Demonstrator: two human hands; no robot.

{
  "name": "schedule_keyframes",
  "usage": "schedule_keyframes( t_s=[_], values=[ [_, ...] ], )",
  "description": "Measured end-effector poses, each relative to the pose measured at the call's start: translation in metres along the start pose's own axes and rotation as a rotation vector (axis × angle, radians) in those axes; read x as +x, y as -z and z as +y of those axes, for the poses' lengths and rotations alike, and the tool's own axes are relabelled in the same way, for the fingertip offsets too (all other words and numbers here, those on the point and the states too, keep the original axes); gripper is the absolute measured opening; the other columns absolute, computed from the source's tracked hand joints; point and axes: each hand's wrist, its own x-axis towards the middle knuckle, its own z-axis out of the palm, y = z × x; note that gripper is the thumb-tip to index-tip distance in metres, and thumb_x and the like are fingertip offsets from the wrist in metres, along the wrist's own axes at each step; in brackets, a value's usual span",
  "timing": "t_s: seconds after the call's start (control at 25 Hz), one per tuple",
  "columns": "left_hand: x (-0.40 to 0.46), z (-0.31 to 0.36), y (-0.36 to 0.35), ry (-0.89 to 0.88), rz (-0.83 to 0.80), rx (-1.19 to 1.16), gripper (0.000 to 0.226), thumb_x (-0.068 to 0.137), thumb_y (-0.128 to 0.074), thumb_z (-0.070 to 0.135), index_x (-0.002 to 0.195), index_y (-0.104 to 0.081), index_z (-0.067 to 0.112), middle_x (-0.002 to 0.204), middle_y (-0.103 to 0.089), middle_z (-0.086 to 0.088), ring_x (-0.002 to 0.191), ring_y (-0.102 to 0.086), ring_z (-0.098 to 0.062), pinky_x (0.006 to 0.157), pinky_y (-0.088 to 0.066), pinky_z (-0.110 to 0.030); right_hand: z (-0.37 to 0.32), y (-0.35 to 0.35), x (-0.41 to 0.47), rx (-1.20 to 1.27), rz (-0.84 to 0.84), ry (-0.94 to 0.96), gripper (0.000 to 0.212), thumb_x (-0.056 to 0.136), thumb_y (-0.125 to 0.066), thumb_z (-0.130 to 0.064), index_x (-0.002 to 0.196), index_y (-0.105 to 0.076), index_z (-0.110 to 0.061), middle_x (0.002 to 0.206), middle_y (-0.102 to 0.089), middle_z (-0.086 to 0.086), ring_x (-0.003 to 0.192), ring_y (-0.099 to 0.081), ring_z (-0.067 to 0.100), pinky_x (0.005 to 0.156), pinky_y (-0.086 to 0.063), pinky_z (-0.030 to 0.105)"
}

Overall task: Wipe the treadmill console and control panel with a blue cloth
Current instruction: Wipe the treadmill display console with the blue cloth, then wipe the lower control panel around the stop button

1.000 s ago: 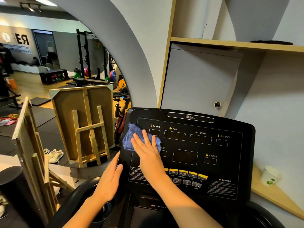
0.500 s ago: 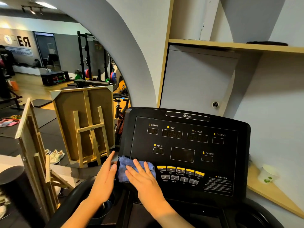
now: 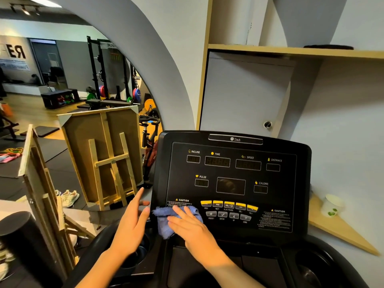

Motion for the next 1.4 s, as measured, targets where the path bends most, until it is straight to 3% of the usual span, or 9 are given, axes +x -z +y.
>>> schedule_keyframes(
  t_s=[0.12,0.24,0.44,0.68,0.84,1.0,1.08,1.24,1.4],
  values=[
    [-0.002,0.0,0.007,-0.029,-0.033,0.034,0.068,0.095,-0.043,0.055,0.155,-0.02,0.033,0.123,-0.055,0.01,0.104,-0.056,0.006,0.084,-0.045,-0.021,-0.003,0.01,0.002,0.003,0.062,0.019,0.05,0.076,-0.051,0.021,0.117,-0.064,-0.005,0.127,-0.064,0.009,0.137,-0.04,0.026,0.115,-0.028,0.047],
    [-0.009,-0.006,0.01,-0.041,-0.071,0.03,0.063,0.098,-0.047,0.039,0.155,-0.021,0.033,0.124,-0.055,0.006,0.105,-0.057,0.003,0.09,-0.048,-0.03,0.001,0.019,-0.005,-0.018,0.0,-0.118,0.073,0.058,-0.057,0.032,0.12,-0.063,-0.006,0.132,-0.06,0.013,0.135,-0.042,0.035,0.116,-0.025,0.046],
    [-0.025,-0.007,0.007,-0.048,-0.106,0.049,0.062,0.098,-0.05,0.033,0.154,-0.023,0.031,0.124,-0.055,0.004,0.111,-0.057,-0.009,0.099,-0.044,-0.034,0.006,0.053,-0.029,0.08,0.083,-0.374,0.073,0.074,-0.053,0.03,0.132,-0.057,-0.012,0.15,-0.037,0.003,0.144,-0.027,0.024,0.118,-0.022,0.04],
    [-0.05,0.021,0.0,-0.089,-0.116,0.147,0.061,0.097,-0.055,0.016,0.15,-0.028,0.031,0.124,-0.056,0.003,0.105,-0.051,0.015,0.082,-0.035,0.003,0.004,0.123,-0.072,0.0,0.277,-0.291,0.065,0.069,-0.058,0.034,0.121,-0.065,-0.004,0.129,-0.057,-0.003,0.134,-0.045,0.029,0.107,-0.037,0.049],
    [-0.073,0.043,-0.008,-0.141,-0.141,0.218,0.06,0.096,-0.056,0.023,0.147,-0.03,0.038,0.127,-0.054,0.006,0.105,-0.054,-0.001,0.088,-0.04,-0.016,0.004,0.174,-0.111,0.02,0.29,-0.36,0.054,0.079,-0.054,0.027,0.122,-0.065,-0.004,0.132,-0.059,0.017,0.136,-0.042,0.036,0.116,-0.027,0.046],
    [-0.113,0.047,-0.018,-0.149,-0.169,0.3,0.06,0.094,-0.058,0.029,0.147,-0.031,0.041,0.131,-0.053,0.002,0.113,-0.053,-0.012,0.094,-0.043,-0.027,-0.006,0.211,-0.154,0.192,0.329,-0.411,0.039,0.086,-0.048,0.008,0.12,-0.065,0.002,0.132,-0.057,0.023,0.136,-0.041,0.034,0.117,-0.025,0.025],
    [-0.138,0.044,-0.02,-0.131,-0.205,0.33,0.061,0.092,-0.057,0.039,0.146,-0.029,0.043,0.127,-0.054,-0.001,0.11,-0.054,-0.015,0.098,-0.043,-0.036,-0.011,0.22,-0.172,0.2,0.351,-0.413,0.037,0.087,-0.047,0.006,0.119,-0.066,0.002,0.131,-0.059,0.018,0.135,-0.043,0.03,0.117,-0.027,0.034],
    [-0.189,0.037,-0.022,-0.055,-0.282,0.396,0.063,0.083,-0.052,0.058,0.138,-0.02,0.054,0.118,-0.051,0.003,0.105,-0.053,-0.012,0.088,-0.041,-0.027,-0.019,0.225,-0.215,0.19,0.368,-0.447,0.038,0.086,-0.053,0.016,0.117,-0.067,0.0,0.127,-0.062,0.006,0.133,-0.044,0.013,0.112,-0.032,0.048],
    [-0.226,0.018,-0.013,0.026,-0.291,0.408,0.078,0.081,-0.06,0.056,0.145,-0.017,0.044,0.129,-0.046,0.005,0.117,-0.05,-0.012,0.096,-0.041,-0.028,-0.036,0.222,-0.251,0.284,0.343,-0.566,0.031,0.089,-0.059,-0.001,0.119,-0.066,-0.001,0.133,-0.059,0.014,0.136,-0.043,0.023,0.113,-0.032,0.041]
  ],
)
